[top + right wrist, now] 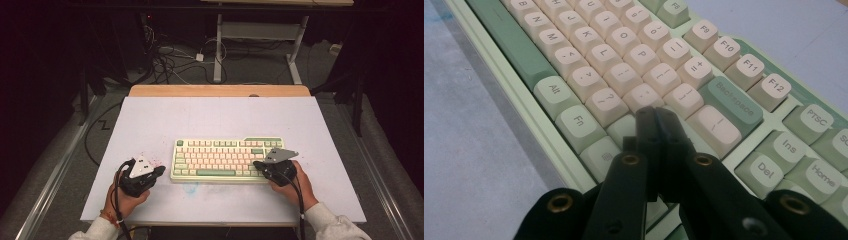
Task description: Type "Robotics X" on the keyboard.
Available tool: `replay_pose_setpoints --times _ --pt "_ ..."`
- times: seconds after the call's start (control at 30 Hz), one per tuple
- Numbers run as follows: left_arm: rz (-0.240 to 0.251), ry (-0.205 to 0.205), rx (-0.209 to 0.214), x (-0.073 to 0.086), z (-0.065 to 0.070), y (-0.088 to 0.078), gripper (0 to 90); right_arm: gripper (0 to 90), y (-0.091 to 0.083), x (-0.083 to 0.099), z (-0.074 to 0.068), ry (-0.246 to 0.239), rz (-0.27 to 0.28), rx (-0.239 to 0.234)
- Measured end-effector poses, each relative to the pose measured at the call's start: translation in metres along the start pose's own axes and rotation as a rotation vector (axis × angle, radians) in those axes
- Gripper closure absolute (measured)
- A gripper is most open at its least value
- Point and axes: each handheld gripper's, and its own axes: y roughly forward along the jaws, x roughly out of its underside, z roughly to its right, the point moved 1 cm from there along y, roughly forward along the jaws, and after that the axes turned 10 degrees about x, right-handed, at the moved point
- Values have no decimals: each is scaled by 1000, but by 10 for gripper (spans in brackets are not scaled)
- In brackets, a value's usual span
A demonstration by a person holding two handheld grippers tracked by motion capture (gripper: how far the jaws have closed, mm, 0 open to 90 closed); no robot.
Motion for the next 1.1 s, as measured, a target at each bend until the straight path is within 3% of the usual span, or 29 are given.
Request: replay_pose_setpoints --times 0.23,0.5,0.8,1.1 --pt "-35 0 14 -8 1 2 875 900 0 0 -1 -2 1 5" --pt "-63 32 41 -26 7 8 873 900 0 1 -1 -3 5 4" --pt "-90 99 81 -53 14 29 872 900 0 1 -2 -5 5 15" --pt "-117 120 104 -69 17 51 872 900 0 0 -4 -25 4 29"
